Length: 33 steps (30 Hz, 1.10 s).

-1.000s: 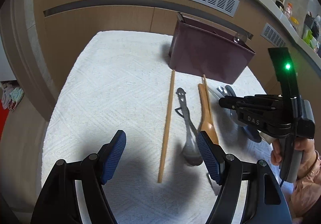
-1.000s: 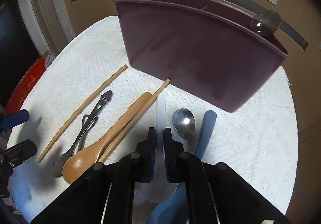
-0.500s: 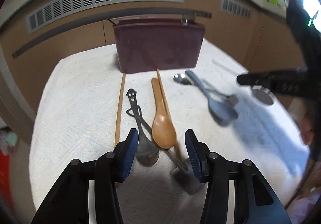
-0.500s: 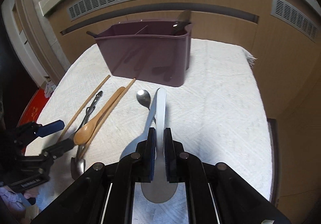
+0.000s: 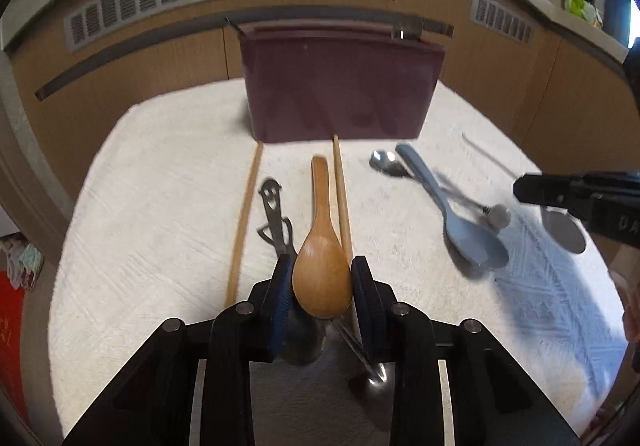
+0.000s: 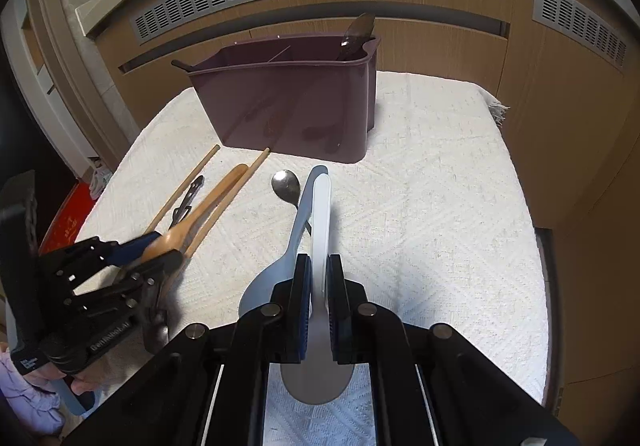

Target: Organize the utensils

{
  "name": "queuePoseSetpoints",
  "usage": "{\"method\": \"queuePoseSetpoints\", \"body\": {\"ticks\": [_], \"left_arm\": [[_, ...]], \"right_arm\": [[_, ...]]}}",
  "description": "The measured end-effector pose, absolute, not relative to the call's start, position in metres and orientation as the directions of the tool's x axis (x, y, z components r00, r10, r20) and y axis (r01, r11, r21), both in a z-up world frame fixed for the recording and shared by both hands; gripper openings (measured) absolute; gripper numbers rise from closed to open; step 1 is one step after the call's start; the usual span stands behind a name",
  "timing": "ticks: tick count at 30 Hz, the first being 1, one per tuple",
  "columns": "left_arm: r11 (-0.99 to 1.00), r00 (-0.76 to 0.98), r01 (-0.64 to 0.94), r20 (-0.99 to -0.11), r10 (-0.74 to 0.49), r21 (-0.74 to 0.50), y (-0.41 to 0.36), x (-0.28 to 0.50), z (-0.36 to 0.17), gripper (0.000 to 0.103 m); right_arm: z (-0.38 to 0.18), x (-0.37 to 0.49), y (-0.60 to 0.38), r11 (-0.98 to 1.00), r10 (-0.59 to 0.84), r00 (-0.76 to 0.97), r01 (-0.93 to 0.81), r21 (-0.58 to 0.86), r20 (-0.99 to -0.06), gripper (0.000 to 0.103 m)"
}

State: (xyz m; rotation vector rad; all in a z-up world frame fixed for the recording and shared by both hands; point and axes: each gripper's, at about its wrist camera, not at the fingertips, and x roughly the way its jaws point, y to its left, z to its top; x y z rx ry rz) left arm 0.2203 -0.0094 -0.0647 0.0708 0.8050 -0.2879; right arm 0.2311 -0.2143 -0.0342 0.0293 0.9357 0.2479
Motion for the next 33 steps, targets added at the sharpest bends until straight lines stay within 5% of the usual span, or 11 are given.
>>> {"method": "queuePoseSetpoints", "body": {"ticks": [10, 25, 33], "left_arm": [[0.958, 0.773, 0.284, -0.583, -0.251, -0.036, 0.011, 0.204, 0.001, 0.030], [0.961, 0.766, 0.264, -0.588, -0.259, -0.078, 0.022, 0.209, 0.001, 0.030], [0.959, 0.761, 0.262, -0.588, -0.274, -0.108, 0.028, 0.208, 0.007, 0.029]], "right_arm": [[-0.048, 0.233, -0.208, 0.960, 0.266, 0.516, -0.221, 0.174, -0.814, 0.007], [-0.074, 0.272, -0.185, 0.954, 0.230, 0.442, -0.280, 0.110, -0.867, 0.012], [-0.049, 0.260, -0.192, 0.956, 0.244, 0.513, -0.272, 0.113, -0.823, 0.010]]}}
